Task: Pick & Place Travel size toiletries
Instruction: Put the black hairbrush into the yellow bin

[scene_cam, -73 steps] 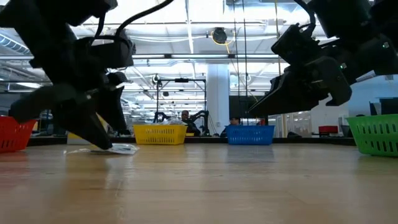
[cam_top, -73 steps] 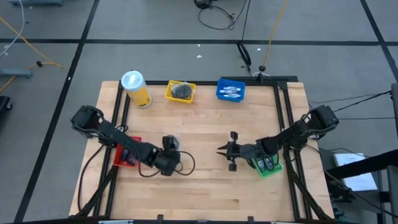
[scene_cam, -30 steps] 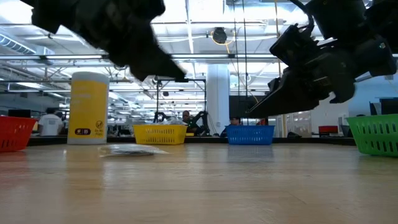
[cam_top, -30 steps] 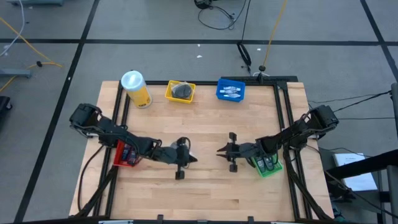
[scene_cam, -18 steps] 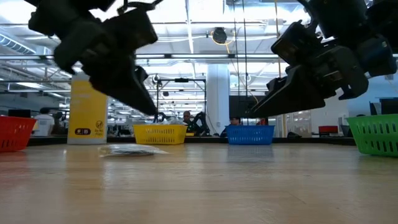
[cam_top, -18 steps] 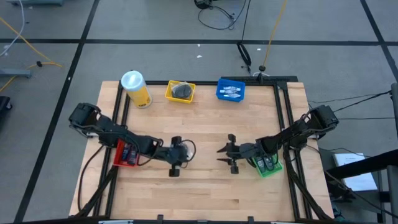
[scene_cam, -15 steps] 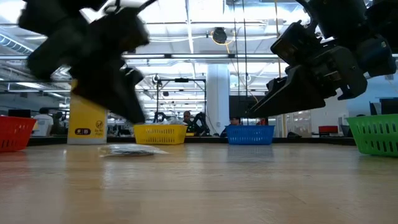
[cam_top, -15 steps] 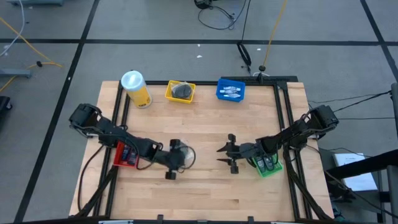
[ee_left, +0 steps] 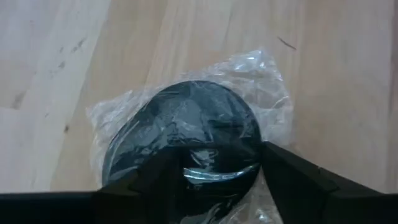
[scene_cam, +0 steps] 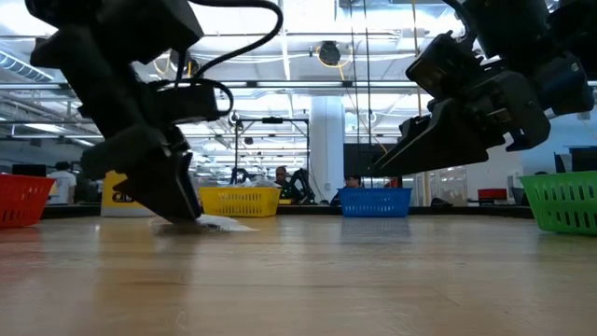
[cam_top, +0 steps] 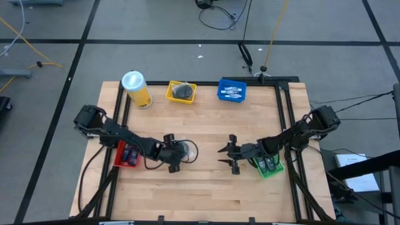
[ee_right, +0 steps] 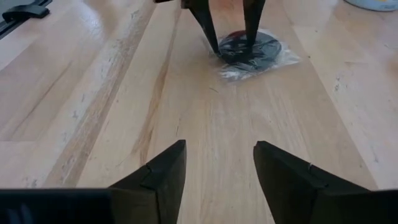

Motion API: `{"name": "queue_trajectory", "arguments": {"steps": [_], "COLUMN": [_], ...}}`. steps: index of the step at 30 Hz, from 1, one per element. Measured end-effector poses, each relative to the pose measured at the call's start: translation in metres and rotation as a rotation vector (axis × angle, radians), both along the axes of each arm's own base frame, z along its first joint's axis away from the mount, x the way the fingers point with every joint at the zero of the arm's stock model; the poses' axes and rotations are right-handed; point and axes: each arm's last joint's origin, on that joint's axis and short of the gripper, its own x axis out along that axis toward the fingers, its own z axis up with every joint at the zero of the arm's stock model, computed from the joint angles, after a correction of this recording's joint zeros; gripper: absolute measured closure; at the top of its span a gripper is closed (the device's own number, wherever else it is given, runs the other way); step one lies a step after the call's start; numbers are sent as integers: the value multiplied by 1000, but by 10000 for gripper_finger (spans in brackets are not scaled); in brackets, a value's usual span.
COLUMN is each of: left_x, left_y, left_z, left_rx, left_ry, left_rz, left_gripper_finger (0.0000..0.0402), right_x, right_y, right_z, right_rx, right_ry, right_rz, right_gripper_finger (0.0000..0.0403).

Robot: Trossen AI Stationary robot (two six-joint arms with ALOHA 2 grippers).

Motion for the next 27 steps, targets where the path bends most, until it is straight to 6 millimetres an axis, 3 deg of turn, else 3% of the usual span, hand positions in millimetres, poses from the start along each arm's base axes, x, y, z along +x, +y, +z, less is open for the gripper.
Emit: {"name": "queue_trajectory", "arguments": {"steps": [8,13,18,22,27], "left_x": [5,15,27,26,24], "left_y": [8,3,-3,-5,-5], "left_z": [-1,4,15,20,26], "left_rx": [-15,-41,-141,-152,-104], "left_ry": [-2,-115,-269,-281,-273], "left_rz": [-11,-76,-132,-167,-237], "left_gripper_finger": [299,390,390,398,335], "right_x": [0,0,-1,-1,-1], "right_y": [0,1,6,8,8], "right_z": [0,0,1,3,3], "right_rx": [10,-5,-68,-70,-60], "right_ry": [0,0,-14,-34,-33], "right_rz": [-5,7,56,67,62], "right_gripper_finger": [223,227,222,214,209]}}
